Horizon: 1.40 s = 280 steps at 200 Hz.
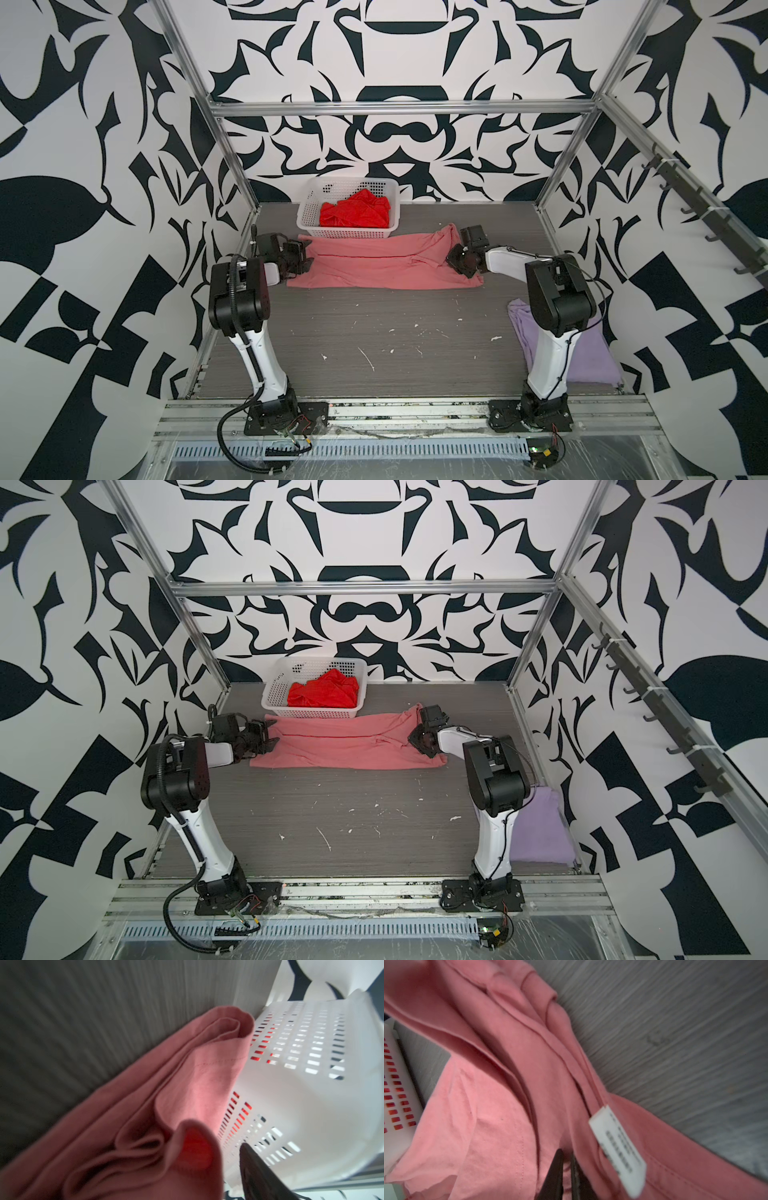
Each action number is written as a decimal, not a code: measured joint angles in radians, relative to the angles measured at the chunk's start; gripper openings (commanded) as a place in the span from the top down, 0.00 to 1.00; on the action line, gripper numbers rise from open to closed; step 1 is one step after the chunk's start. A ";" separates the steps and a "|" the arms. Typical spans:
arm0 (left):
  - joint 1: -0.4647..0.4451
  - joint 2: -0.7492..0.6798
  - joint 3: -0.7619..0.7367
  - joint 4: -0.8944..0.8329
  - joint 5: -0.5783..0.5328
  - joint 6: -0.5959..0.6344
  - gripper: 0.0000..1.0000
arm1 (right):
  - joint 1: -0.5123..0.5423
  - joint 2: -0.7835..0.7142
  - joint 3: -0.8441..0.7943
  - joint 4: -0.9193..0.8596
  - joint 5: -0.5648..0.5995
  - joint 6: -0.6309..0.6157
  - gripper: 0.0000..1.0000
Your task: Fold and stack the t-shirts
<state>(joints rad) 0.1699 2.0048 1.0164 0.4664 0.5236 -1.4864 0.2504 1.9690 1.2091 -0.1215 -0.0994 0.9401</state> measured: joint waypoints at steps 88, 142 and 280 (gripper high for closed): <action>0.007 -0.009 -0.010 -0.004 -0.037 -0.056 0.34 | 0.000 -0.066 -0.094 0.014 0.017 0.000 0.87; 0.008 -0.153 -0.123 -0.190 -0.081 0.126 0.34 | 0.005 -0.209 -0.280 0.030 0.027 0.008 0.87; 0.012 -0.713 -0.415 -0.626 -0.266 0.357 0.31 | 0.074 -0.768 -0.470 -0.262 0.084 0.074 0.59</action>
<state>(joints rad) 0.1822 1.2922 0.6018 -0.1593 0.2577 -1.1290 0.3244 1.2007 0.7387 -0.3832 -0.0154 1.0145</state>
